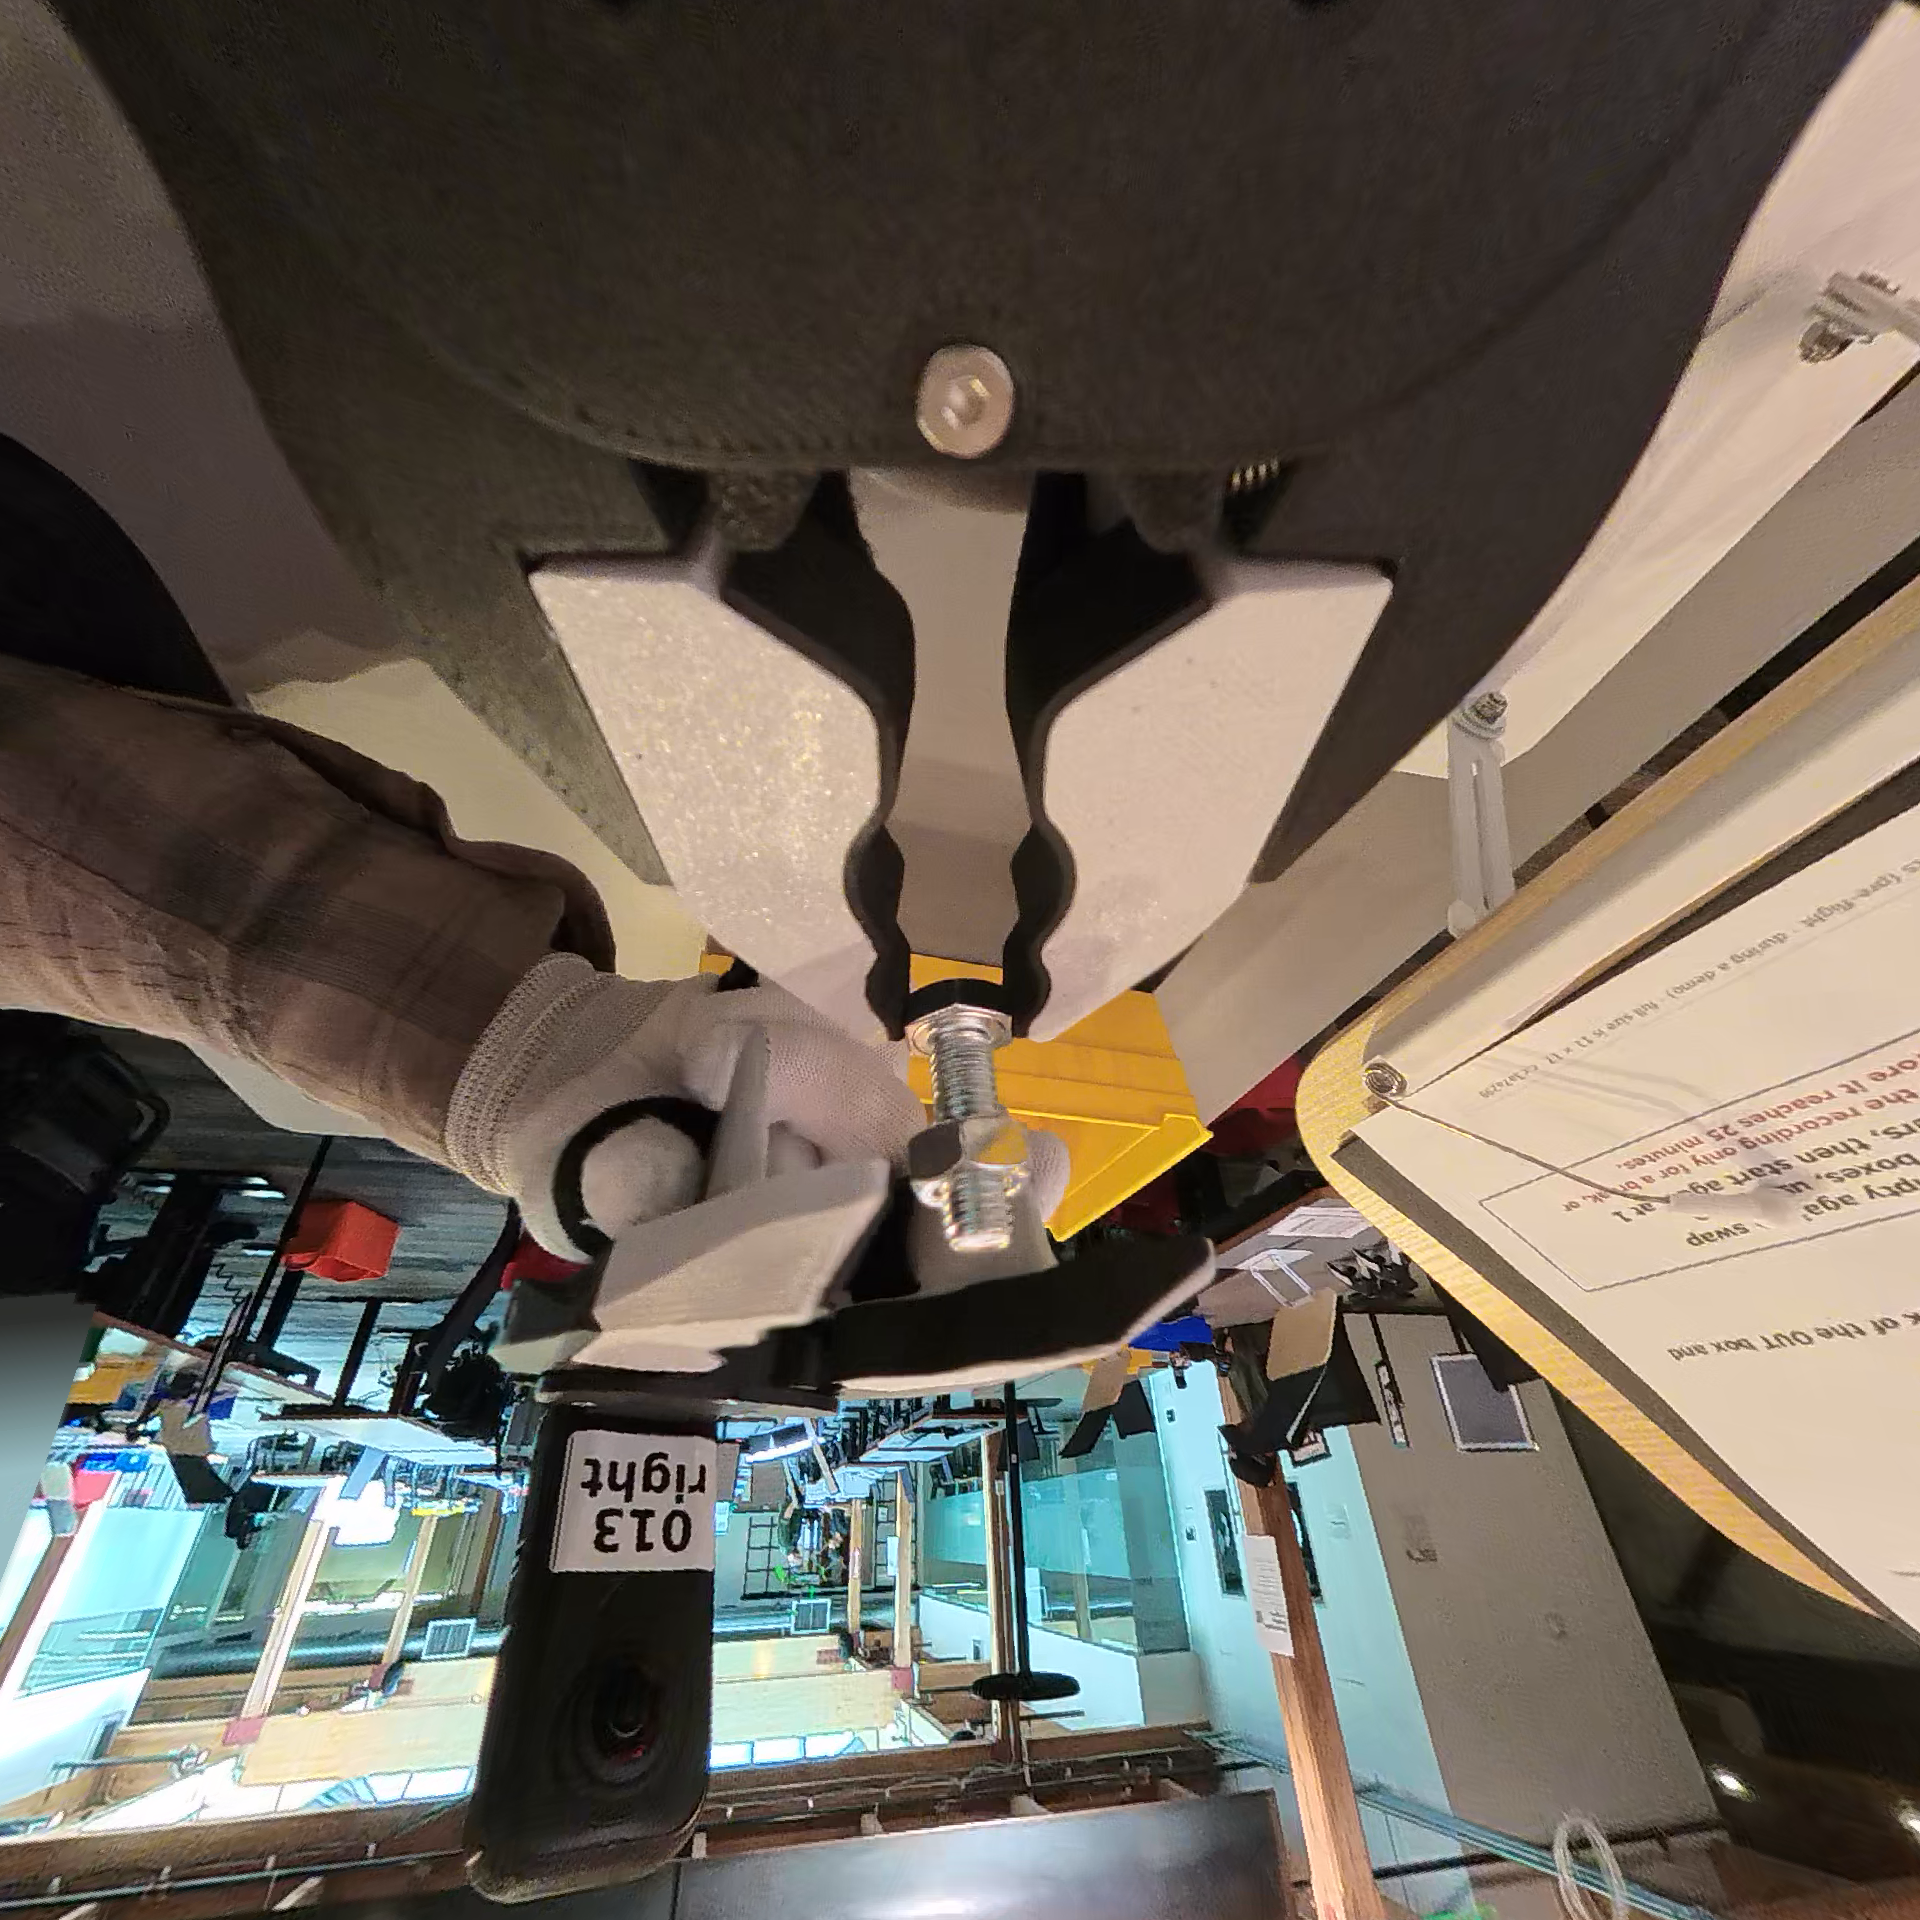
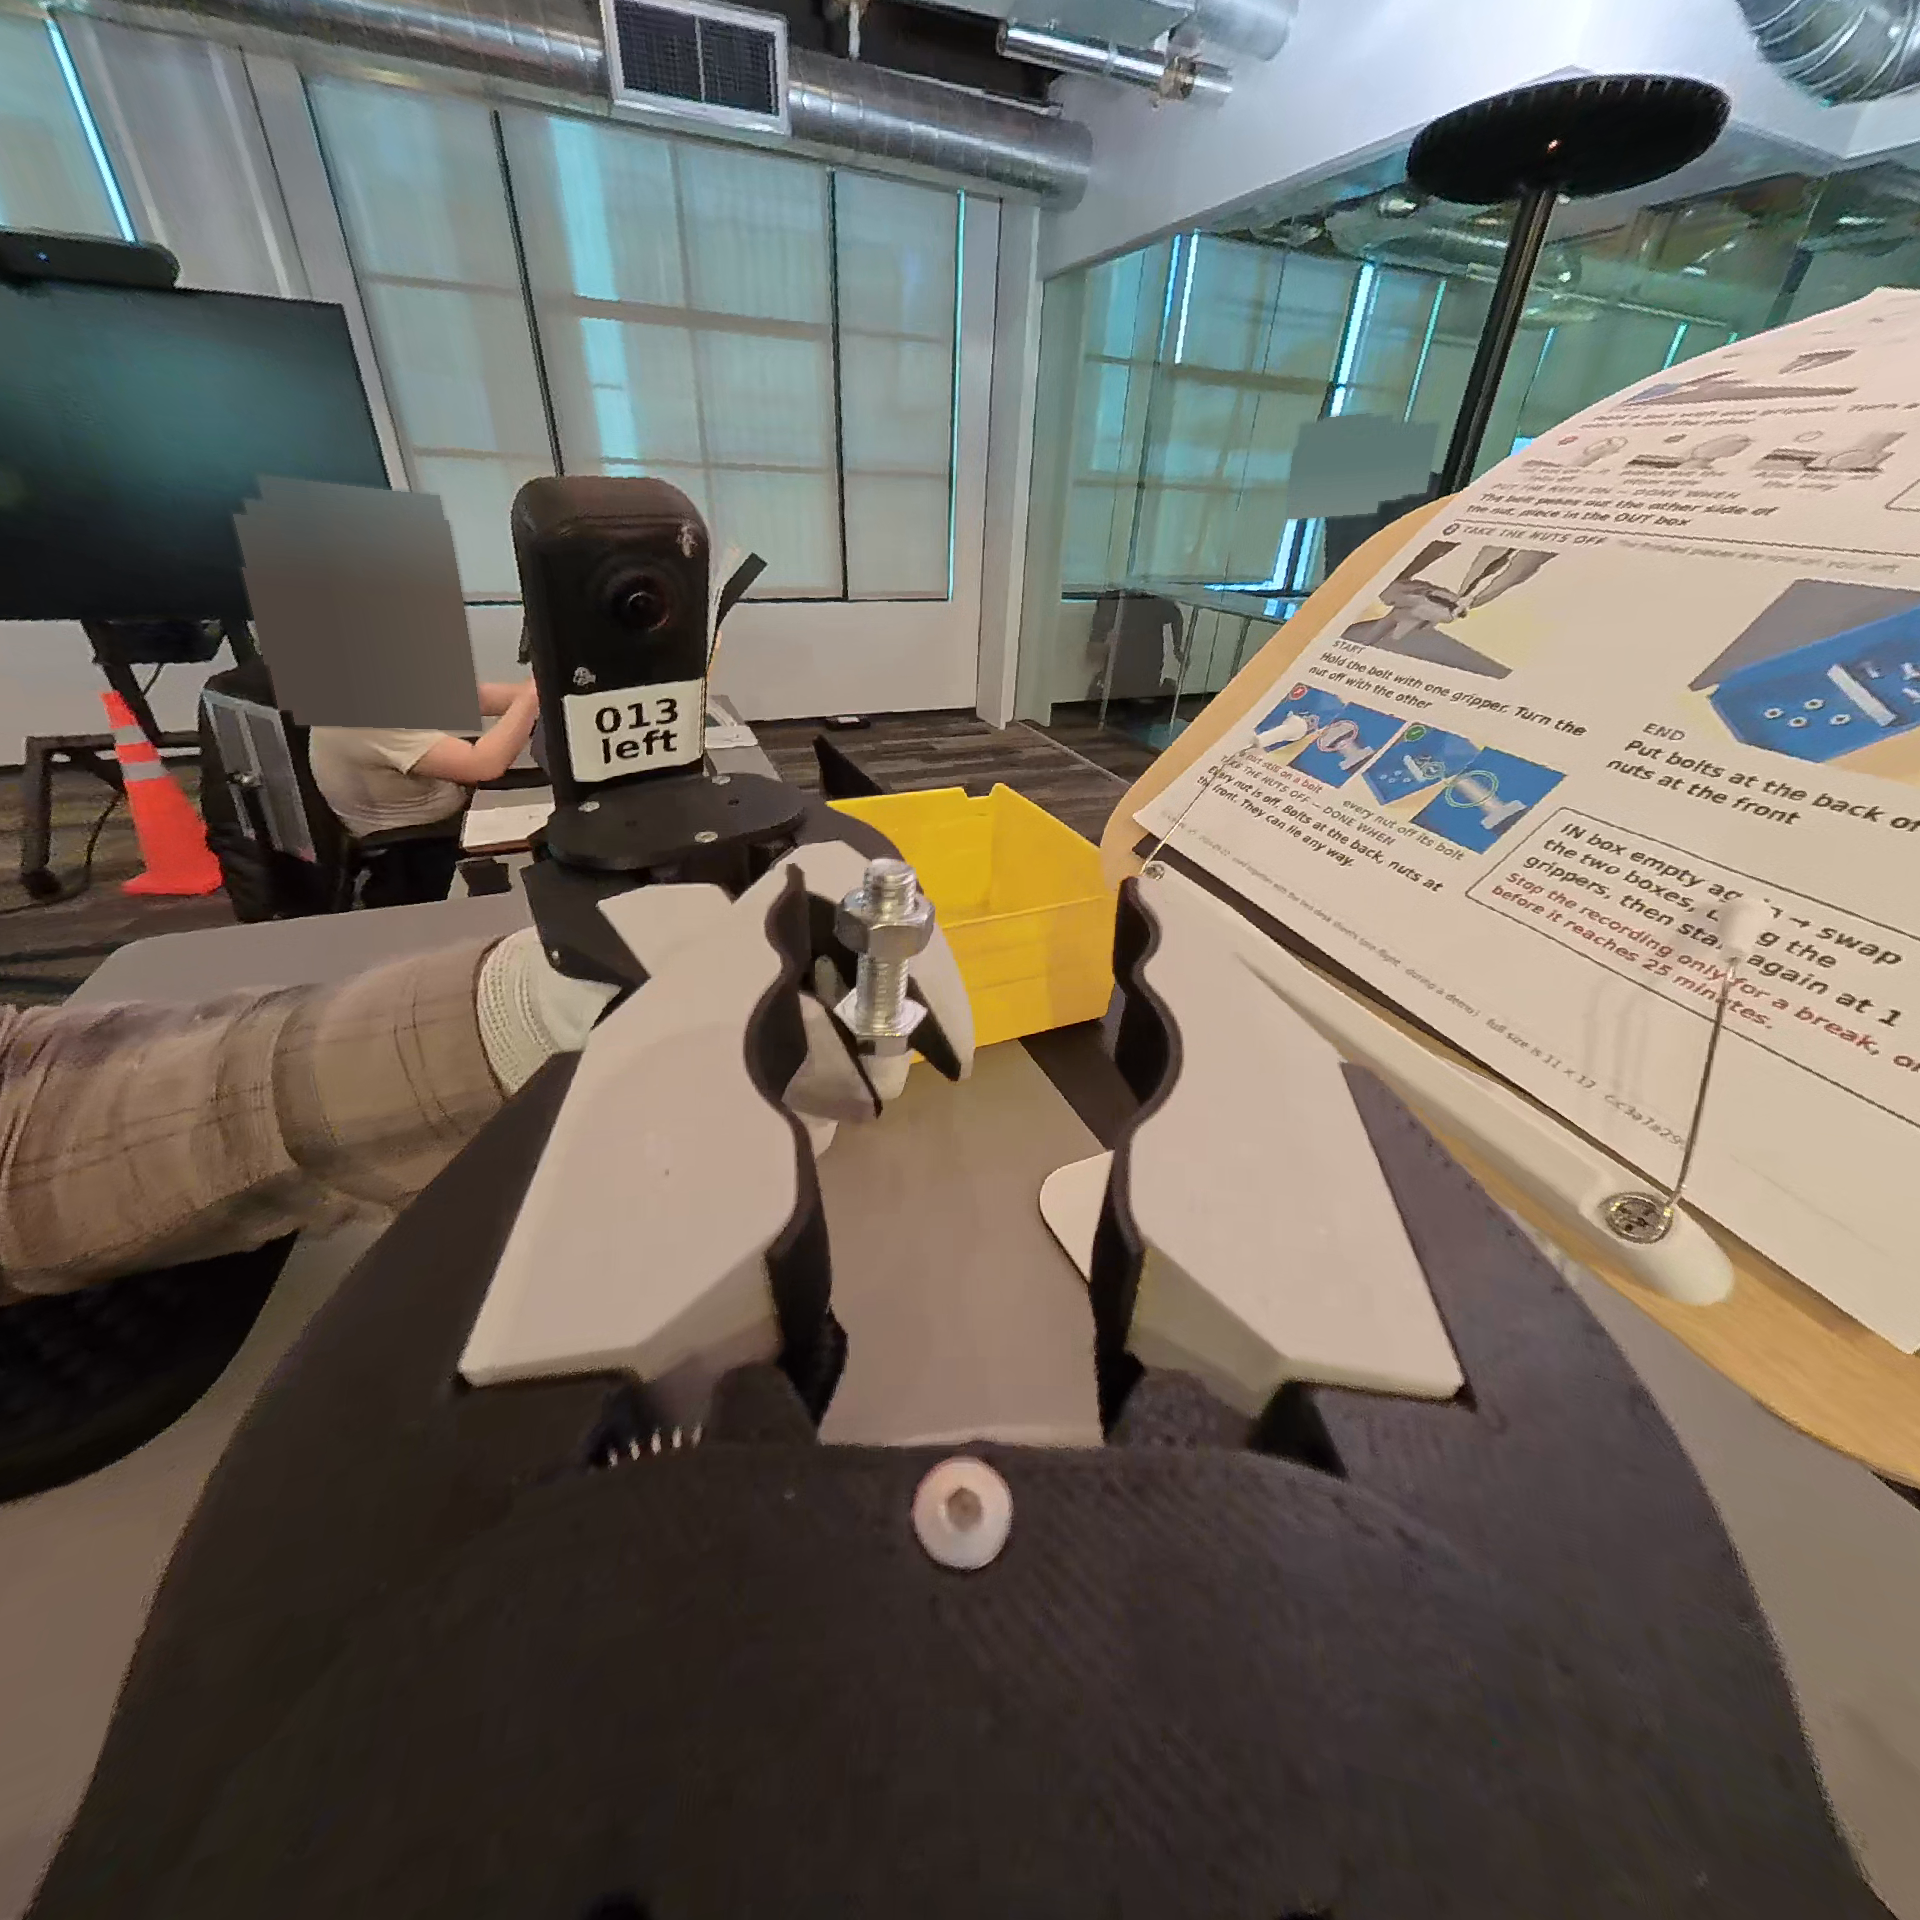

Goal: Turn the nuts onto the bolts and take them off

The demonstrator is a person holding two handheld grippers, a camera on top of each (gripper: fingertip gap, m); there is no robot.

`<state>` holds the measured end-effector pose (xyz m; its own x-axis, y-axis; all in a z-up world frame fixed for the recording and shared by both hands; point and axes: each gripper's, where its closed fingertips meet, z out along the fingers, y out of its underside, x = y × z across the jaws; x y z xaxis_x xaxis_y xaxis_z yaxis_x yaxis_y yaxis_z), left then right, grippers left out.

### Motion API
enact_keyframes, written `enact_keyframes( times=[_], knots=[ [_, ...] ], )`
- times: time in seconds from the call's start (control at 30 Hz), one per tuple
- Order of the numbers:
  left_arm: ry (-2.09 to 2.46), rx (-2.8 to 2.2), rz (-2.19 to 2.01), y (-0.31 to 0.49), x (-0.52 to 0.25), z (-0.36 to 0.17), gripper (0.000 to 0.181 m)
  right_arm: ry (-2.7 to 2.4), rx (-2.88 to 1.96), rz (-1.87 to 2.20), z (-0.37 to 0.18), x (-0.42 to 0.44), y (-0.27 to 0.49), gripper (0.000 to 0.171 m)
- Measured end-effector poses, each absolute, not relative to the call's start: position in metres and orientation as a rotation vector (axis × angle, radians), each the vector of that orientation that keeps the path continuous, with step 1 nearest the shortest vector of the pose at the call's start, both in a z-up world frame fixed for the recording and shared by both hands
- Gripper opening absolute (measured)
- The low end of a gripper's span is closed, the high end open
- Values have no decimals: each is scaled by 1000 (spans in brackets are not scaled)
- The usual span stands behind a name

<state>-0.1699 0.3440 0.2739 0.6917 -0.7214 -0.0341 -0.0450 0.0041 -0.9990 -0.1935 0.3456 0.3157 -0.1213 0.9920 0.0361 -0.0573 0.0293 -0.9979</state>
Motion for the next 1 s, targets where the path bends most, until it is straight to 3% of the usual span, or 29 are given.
enact_keyframes(
  times=[0.13, 0.23, 0.43, 0.6, 0.63, 0.7, 0.87, 1.0],
  knots=[
    [663, -1464, -613, 341, -170, 278, 18, -1223, -1137, 1295, 316, -185, 363, 62],
    [626, -1421, -654, 338, -175, 289, 18, -1088, -1264, 1226, 308, -168, 403, 46],
    [659, -1481, -599, 344, -170, 275, 18, -1279, -1147, 1314, 313, -187, 354, 75],
    [669, -1456, -622, 340, -167, 279, 18, -1222, -1197, 1321, 306, -189, 368, 82],
    [665, -1436, -635, 338, -170, 283, 18, -1138, -1270, 1300, 304, -181, 389, 61],
    [670, -1445, -604, 337, -174, 285, 18, -1045, -1314, 1275, 302, -164, 414, 60],
    [663, -1474, -594, 343, -172, 276, 18, -1178, -1216, 1300, 313, -169, 383, 79],
    [661, -1468, -609, 344, -168, 273, 18, -1235, -1185, 1313, 314, -190, 360, 80]
  ],
)
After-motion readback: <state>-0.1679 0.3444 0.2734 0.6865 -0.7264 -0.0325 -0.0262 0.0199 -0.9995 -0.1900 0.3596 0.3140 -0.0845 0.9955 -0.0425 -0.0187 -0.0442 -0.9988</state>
